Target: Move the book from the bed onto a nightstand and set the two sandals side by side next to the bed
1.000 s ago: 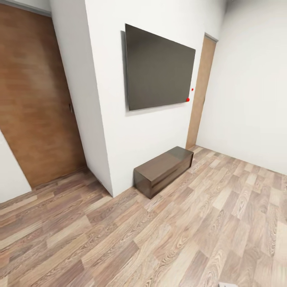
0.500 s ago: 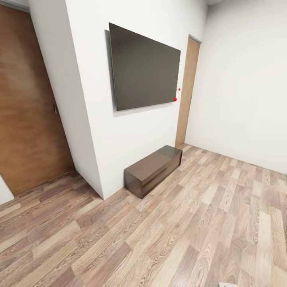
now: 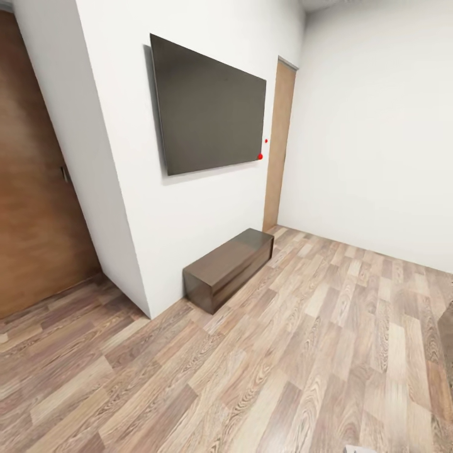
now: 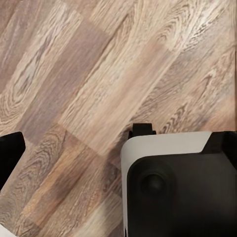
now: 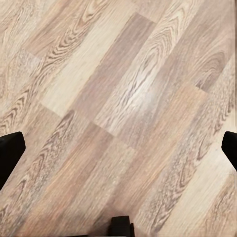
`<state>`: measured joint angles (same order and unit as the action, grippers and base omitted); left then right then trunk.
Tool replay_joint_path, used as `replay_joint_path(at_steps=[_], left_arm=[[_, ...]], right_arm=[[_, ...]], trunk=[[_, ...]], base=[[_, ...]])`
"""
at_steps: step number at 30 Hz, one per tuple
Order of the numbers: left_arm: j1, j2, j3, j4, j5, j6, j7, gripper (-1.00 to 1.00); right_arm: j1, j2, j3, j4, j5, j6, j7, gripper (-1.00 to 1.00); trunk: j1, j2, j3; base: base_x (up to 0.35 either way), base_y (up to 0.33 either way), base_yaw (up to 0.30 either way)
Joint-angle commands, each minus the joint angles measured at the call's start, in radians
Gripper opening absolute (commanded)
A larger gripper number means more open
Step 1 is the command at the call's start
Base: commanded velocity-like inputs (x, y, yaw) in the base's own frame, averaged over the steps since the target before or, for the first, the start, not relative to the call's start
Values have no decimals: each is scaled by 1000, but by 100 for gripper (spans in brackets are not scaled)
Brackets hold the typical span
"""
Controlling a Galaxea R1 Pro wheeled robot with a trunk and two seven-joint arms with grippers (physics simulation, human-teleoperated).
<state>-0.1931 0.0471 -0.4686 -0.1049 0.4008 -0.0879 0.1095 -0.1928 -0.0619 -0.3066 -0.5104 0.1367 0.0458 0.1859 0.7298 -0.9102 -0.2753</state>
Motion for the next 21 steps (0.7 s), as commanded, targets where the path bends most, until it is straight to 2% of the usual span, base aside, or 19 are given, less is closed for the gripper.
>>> replay_joint_path(at_steps=[1, 8, 21], left_arm=[[0, 0, -8, -1, 8, -6, 3, 100], [0, -2, -7, -3, 10, -41, 3, 100], [-3, -2, -12, -2, 3, -46, 6, 100]], right_arm=[[-1, 1, -8, -2, 11, 5, 9, 100], [-1, 2, -8, -2, 11, 5, 9, 100], [-1, 2, -7, -1, 11, 5, 9, 100]], trunk=[[0, -1, -1], [0, -1, -1], [0, -1, -1]], base=[[0, 0, -164], [0, 0, -164], [35, -22, -160]])
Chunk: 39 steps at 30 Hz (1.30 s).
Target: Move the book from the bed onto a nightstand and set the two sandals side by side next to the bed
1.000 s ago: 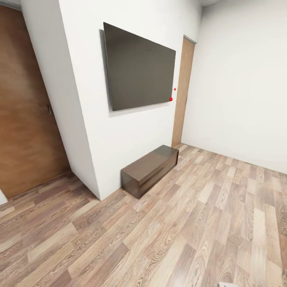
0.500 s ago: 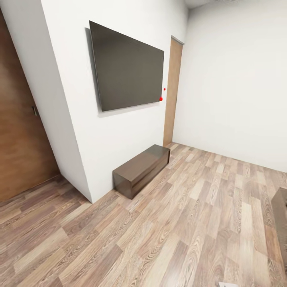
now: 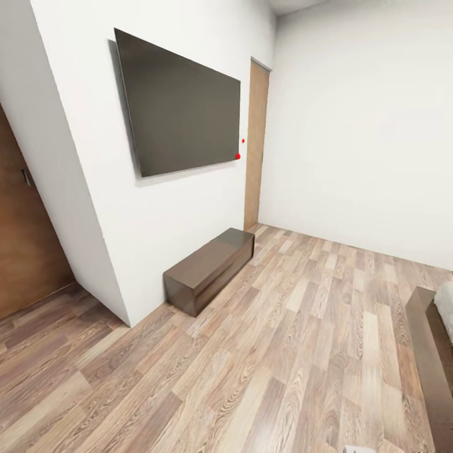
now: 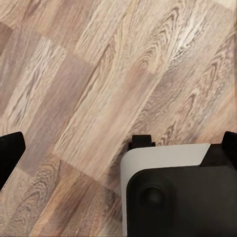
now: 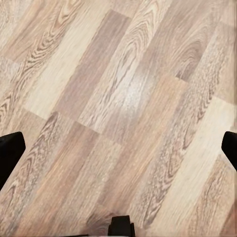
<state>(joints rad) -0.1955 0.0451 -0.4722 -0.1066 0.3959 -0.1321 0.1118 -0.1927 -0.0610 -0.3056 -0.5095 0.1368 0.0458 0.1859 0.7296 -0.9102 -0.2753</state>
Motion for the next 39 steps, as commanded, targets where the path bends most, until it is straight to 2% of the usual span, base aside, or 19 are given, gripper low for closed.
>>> replay_joint_path(at_steps=[1, 8, 17, 32, 39], left_arm=[[0, 0, -9, -1, 8, -2, 4, 100], [0, 6, -11, -1, 8, -8, -9, 100], [0, 8, -13, 1, 6, -10, -19, 100], [1, 8, -15, 3, 4, -9, -21, 100], [1, 7, -16, 4, 3, -9, -20, 100]], right_arm=[[-1, 1, -8, -2, 10, 5, 9, 100], [-1, 1, -7, -2, 10, 5, 9, 100], [-1, 1, -6, -1, 10, 5, 9, 100], [-1, 4, -3, -1, 12, 5, 9, 100], [-1, 4, -3, -1, 12, 5, 9, 100]], trunk=[[0, -1, -1], [0, -1, -1], [0, -1, -1], [0, -1, -1], [0, -1, -1]], base=[[122, -56, -128], [133, -27, -111], [169, -6, -233], [307, -1, -271], [339, 0, -131]])
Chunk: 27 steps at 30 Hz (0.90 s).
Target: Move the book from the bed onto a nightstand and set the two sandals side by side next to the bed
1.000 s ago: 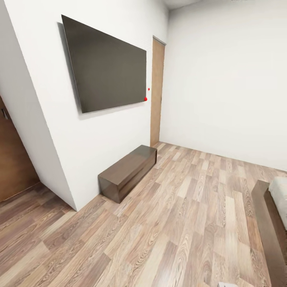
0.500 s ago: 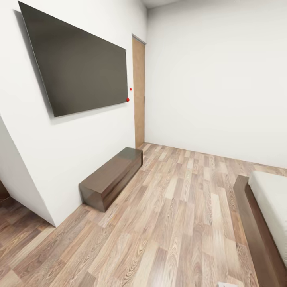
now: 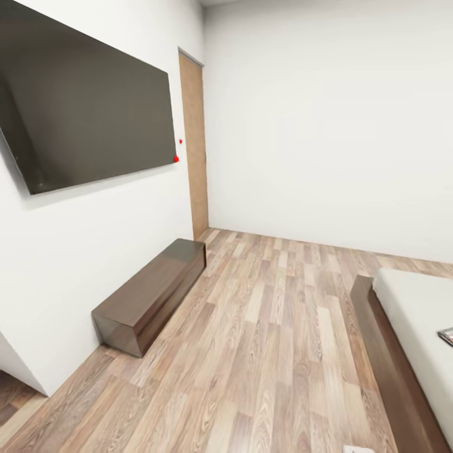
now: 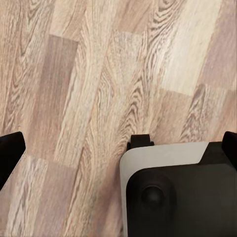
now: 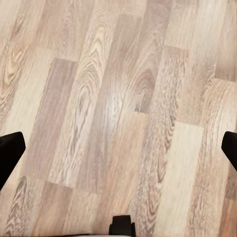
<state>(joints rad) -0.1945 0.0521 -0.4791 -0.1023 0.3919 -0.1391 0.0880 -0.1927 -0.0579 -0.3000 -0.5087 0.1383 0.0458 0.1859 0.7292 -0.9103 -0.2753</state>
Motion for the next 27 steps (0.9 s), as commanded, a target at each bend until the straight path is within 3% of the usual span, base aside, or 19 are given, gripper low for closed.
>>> replay_joint_path(at_steps=[1, 27], left_arm=[[0, 0, -9, -1, 7, -2, 4, 100], [0, 2, -9, -1, 8, -3, 4, 100]], right_arm=[[-1, 1, -8, -2, 10, 5, 9, 100], [-1, 2, -7, -2, 10, 5, 9, 100]], trunk=[[1, -1, -1], [1, -1, -1]], base=[[340, 0, -59], [340, 0, -47]])
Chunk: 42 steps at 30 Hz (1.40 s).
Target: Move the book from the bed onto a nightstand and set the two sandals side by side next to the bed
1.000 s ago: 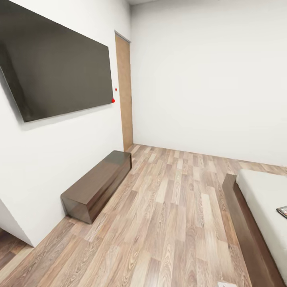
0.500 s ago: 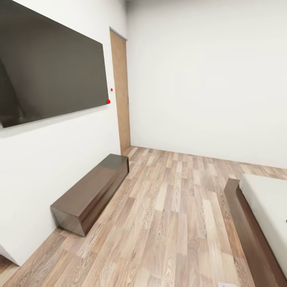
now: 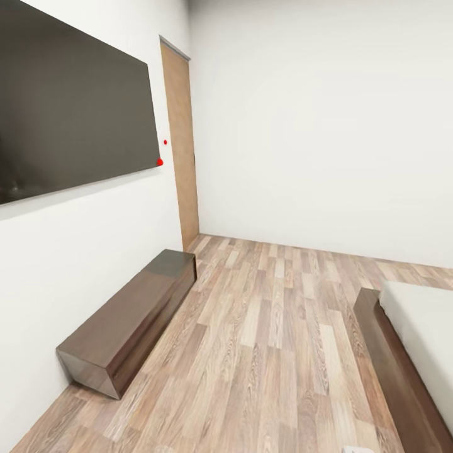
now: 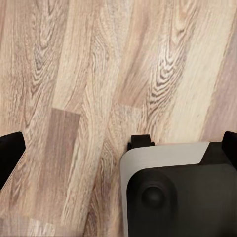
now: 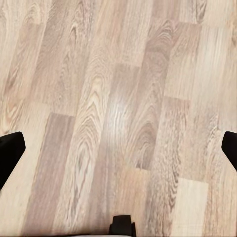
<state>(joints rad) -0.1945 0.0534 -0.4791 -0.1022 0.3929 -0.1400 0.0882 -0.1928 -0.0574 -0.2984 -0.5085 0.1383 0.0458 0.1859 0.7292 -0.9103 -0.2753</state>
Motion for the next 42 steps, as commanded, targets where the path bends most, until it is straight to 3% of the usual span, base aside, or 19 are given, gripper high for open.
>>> replay_joint_path(at_steps=[1, 42], left_arm=[[0, 0, -9, -1, 7, -2, 4, 100], [0, 0, -9, -1, 7, -3, 4, 100]], right_arm=[[-1, 1, -8, -2, 10, 5, 9, 100], [-1, 5, -8, -1, 12, 5, 9, 100]], trunk=[[1, -1, -1], [1, -1, -1]], base=[[341, 0, -58], [341, 0, -7]])
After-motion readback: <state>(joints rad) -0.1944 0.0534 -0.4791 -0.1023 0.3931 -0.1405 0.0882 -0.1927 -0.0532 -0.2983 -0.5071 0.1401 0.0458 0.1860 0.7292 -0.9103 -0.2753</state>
